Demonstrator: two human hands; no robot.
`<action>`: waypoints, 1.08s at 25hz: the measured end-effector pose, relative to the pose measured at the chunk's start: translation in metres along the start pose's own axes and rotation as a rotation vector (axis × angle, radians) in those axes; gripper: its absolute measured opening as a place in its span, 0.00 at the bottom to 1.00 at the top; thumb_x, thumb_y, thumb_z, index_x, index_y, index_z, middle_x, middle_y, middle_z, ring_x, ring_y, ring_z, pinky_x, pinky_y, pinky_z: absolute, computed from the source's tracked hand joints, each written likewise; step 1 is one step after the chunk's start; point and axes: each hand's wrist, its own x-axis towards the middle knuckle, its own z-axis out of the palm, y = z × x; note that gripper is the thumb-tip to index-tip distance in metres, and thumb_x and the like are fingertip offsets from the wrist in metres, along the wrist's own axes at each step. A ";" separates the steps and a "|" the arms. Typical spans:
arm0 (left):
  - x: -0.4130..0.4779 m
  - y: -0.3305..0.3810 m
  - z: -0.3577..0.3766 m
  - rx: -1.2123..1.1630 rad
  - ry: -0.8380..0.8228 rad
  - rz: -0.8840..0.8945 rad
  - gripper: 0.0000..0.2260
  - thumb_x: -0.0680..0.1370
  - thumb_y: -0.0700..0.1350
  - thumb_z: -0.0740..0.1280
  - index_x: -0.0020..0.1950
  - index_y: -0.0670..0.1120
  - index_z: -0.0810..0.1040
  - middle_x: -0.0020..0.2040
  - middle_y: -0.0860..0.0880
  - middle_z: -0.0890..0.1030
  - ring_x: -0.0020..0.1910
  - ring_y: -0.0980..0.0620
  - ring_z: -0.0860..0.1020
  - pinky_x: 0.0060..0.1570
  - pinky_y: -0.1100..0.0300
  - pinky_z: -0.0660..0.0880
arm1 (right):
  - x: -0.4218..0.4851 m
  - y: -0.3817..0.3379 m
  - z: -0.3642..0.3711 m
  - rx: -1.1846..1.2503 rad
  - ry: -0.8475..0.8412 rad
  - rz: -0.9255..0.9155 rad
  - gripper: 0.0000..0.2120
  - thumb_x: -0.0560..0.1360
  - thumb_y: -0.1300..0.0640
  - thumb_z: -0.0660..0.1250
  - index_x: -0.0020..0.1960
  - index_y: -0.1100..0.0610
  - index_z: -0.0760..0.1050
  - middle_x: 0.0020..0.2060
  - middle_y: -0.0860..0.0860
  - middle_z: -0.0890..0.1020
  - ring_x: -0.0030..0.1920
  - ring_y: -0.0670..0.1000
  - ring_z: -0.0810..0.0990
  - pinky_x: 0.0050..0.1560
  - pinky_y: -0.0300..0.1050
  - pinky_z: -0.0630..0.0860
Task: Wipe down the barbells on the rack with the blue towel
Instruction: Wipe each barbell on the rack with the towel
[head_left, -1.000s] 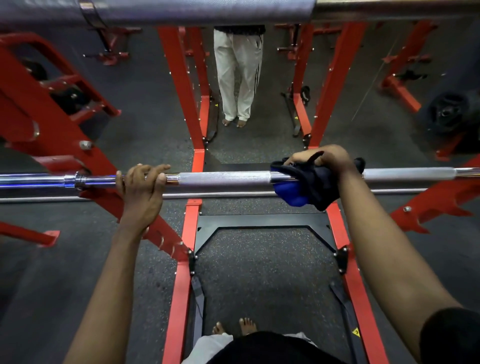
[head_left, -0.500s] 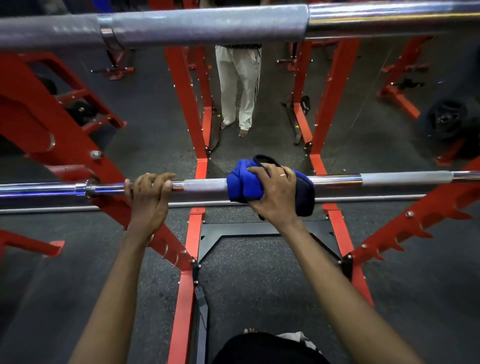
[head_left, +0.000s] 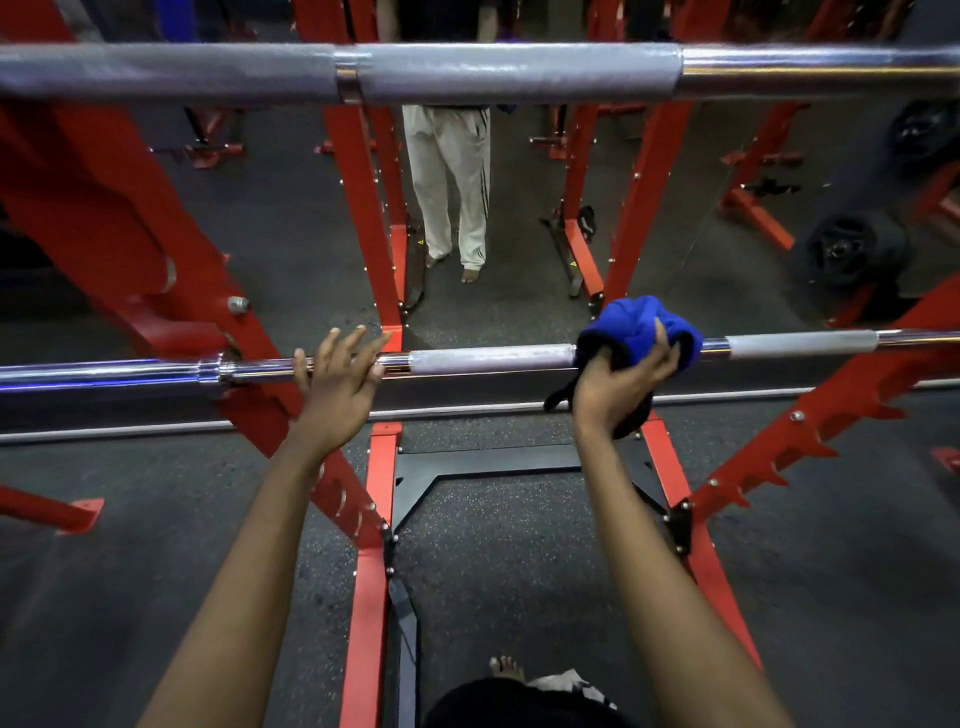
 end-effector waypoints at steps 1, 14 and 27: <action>0.000 0.000 0.000 0.017 -0.019 -0.011 0.24 0.81 0.59 0.50 0.78 0.60 0.65 0.81 0.50 0.62 0.81 0.46 0.52 0.75 0.43 0.37 | -0.013 -0.009 0.010 -0.079 -0.013 -0.043 0.30 0.66 0.56 0.64 0.68 0.59 0.75 0.72 0.63 0.70 0.73 0.64 0.68 0.74 0.68 0.62; -0.026 -0.075 -0.030 0.030 0.040 0.080 0.21 0.85 0.56 0.49 0.78 0.60 0.64 0.81 0.48 0.61 0.81 0.48 0.54 0.76 0.43 0.41 | -0.043 -0.068 0.050 -0.823 -0.450 -0.304 0.19 0.70 0.39 0.65 0.54 0.50 0.78 0.52 0.53 0.81 0.57 0.59 0.79 0.62 0.59 0.66; -0.042 -0.100 -0.065 -0.677 0.341 -0.007 0.16 0.84 0.45 0.59 0.70 0.48 0.79 0.70 0.48 0.77 0.75 0.52 0.69 0.77 0.52 0.62 | -0.125 -0.080 0.104 -0.718 -0.699 -0.704 0.26 0.68 0.39 0.66 0.62 0.50 0.78 0.56 0.52 0.81 0.56 0.59 0.79 0.58 0.57 0.67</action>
